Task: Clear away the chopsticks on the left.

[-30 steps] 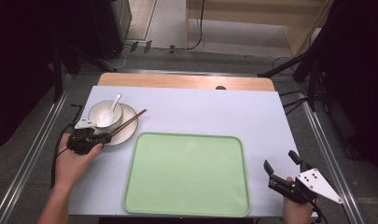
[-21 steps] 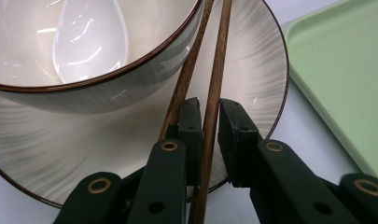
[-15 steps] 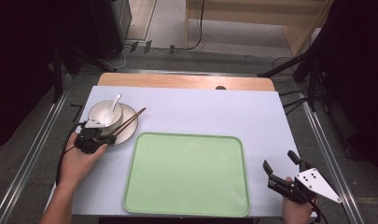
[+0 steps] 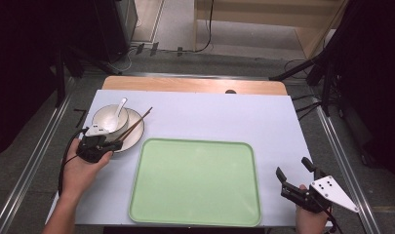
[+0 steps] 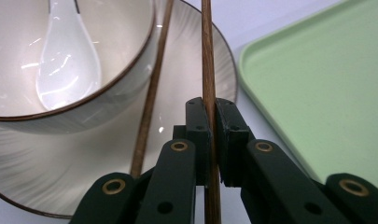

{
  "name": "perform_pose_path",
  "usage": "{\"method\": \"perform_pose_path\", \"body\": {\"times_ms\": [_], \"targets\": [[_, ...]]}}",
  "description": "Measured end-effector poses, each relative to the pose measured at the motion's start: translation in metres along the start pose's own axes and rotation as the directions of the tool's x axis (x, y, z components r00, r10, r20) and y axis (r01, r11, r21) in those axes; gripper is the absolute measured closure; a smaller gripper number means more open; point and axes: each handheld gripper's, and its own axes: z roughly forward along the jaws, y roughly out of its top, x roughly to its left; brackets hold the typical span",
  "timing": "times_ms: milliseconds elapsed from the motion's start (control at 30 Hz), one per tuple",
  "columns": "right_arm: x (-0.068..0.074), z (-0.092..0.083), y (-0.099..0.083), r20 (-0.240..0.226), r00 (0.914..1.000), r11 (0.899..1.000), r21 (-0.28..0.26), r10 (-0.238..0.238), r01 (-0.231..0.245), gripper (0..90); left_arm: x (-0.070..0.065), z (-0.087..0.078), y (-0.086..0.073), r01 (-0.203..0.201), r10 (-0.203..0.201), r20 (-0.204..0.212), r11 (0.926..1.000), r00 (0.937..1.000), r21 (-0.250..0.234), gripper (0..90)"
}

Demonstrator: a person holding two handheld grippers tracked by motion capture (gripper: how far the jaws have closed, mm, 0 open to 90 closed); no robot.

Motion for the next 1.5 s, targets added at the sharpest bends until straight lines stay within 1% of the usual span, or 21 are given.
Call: {"method": "perform_pose_path", "body": {"times_ms": [33, 67, 100, 133, 167, 300, 333, 500, 533, 567, 700, 767, 800, 833, 900, 1000, 1100, 1200, 1300, 1400, 1500], "targets": [[0.0, -0.001, 0.0, 0.003, 1.0, 1.0, -0.003, 0.001, -0.001, 13.0, -0.006, -0.002, 0.0, 0.011, -0.011, 0.015, 0.9999, 0.9998, 0.0, 85.5], [0.0, -0.001, 0.0, 0.003, 1.0, 1.0, -0.003, 0.001, -0.001, 13.0, -0.006, -0.002, 0.0, 0.011, -0.011, 0.015, 0.9999, 0.9998, 0.0, 85.4], [-0.001, -0.001, 0.0, 0.004, 1.0, 1.0, -0.005, 0.004, -0.004, 13.0, -0.014, -0.004, -0.001, 0.015, -0.015, 0.021, 0.9999, 0.9997, -0.003, 85.4], [-0.001, -0.001, 0.0, 0.004, 1.0, 1.0, -0.005, 0.004, -0.004, 13.0, -0.014, -0.004, -0.001, 0.015, -0.015, 0.021, 0.9999, 0.9997, -0.003, 85.4], [-0.001, -0.001, 0.0, 0.002, 1.0, 1.0, -0.004, 0.007, -0.007, 13.0, -0.025, -0.005, -0.002, 0.007, -0.007, 0.029, 1.0, 0.9996, 0.001, 85.4], [-0.001, -0.001, 0.0, 0.0, 1.0, 1.0, -0.006, 0.007, -0.007, 13.0, -0.046, -0.006, -0.006, 0.009, -0.009, 0.056, 1.0, 0.9984, 0.002, 85.4], [-0.001, -0.001, 0.0, 0.0, 1.0, 1.0, -0.007, 0.006, -0.006, 13.0, -0.046, -0.006, -0.006, 0.009, -0.009, 0.056, 1.0, 0.9984, 0.002, 85.4], [-0.002, -0.001, 0.0, 0.0, 1.0, 1.0, -0.008, 0.007, -0.007, 13.0, -0.07, -0.008, -0.014, 0.032, -0.032, 0.108, 0.9995, 0.9937, -0.003, 85.4], [-0.001, -0.001, 0.0, -0.001, 1.0, 1.0, -0.008, 0.006, -0.006, 13.0, -0.078, -0.008, -0.016, 0.043, -0.043, 0.129, 0.9991, 0.9908, 0.001, 85.3], [-0.001, -0.001, 0.0, -0.001, 1.0, 1.0, -0.008, 0.006, -0.006, 13.0, -0.078, -0.008, -0.016, 0.043, -0.043, 0.129, 0.9991, 0.9908, 0.001, 85.3], [-0.001, -0.001, 0.0, 0.0, 1.0, 1.0, -0.008, 0.003, -0.003, 13.0, -0.093, -0.006, -0.024, 0.067, -0.067, 0.164, 0.9977, 0.9842, 0.009, 85.3], [-0.001, -0.001, 0.0, 0.001, 1.0, 1.0, -0.008, 0.002, -0.002, 13.0, -0.099, -0.004, -0.028, 0.077, -0.078, 0.172, 0.9969, 0.9821, 0.016, 85.3], [-0.001, -0.001, 0.0, -0.001, 1.0, 1.0, -0.007, 0.0, 0.0, 13.0, -0.103, -0.002, -0.032, 0.084, -0.088, 0.183, 0.9961, 0.9792, 0.025, 85.2], [-0.001, -0.001, 0.0, -0.001, 1.0, 1.0, -0.007, 0.0, 0.0, 13.0, -0.103, -0.002, -0.032, 0.084, -0.088, 0.183, 0.9961, 0.9792, 0.025, 85.3], [-0.001, -0.001, 0.0, -0.001, 1.0, 1.0, -0.006, 0.002, -0.002, 13.0, -0.109, 0.002, -0.038, 0.102, -0.108, 0.195, 0.994, 0.9748, 0.039, 85.2], [-0.001, 0.0, 0.0, -0.003, 1.0, 1.0, -0.006, 0.002, -0.002, 13.0, -0.114, 0.006, -0.043, 0.106, -0.115, 0.2, 0.9928, 0.973, 0.055, 85.2], [-0.001, 0.0, 0.0, -0.003, 1.0, 1.0, -0.006, 0.001, -0.001, 13.0, -0.117, 0.008, -0.045, 0.105, -0.115, 0.195, 0.9926, 0.974, 0.061, 85.2], [-0.002, 0.0, 0.0, -0.001, 1.0, 1.0, -0.006, 0.003, -0.003, 13.0, -0.121, 0.012, -0.046, 0.097, -0.109, 0.175, 0.9925, 0.9786, 0.075, 85.0], [-0.002, -0.001, 0.0, -0.002, 1.0, 1.0, -0.008, 0.004, -0.004, 13.0, -0.122, 0.015, -0.049, 0.097, -0.111, 0.167, 0.9913, 0.9797, 0.089, 84.8], [-0.002, -0.001, 0.0, -0.004, 1.0, 1.0, -0.009, 0.003, -0.003, 13.0, -0.125, 0.015, -0.05, 0.083, -0.094, 0.149, 0.9933, 0.9843, 0.081, 84.8], [-0.002, -0.001, -0.001, -0.005, 1.0, 1.0, -0.008, 0.003, -0.003, 13.0, -0.126, 0.015, -0.05, 0.087, -0.097, 0.143, 0.9932, 0.9849, 0.077, 84.7]]}}
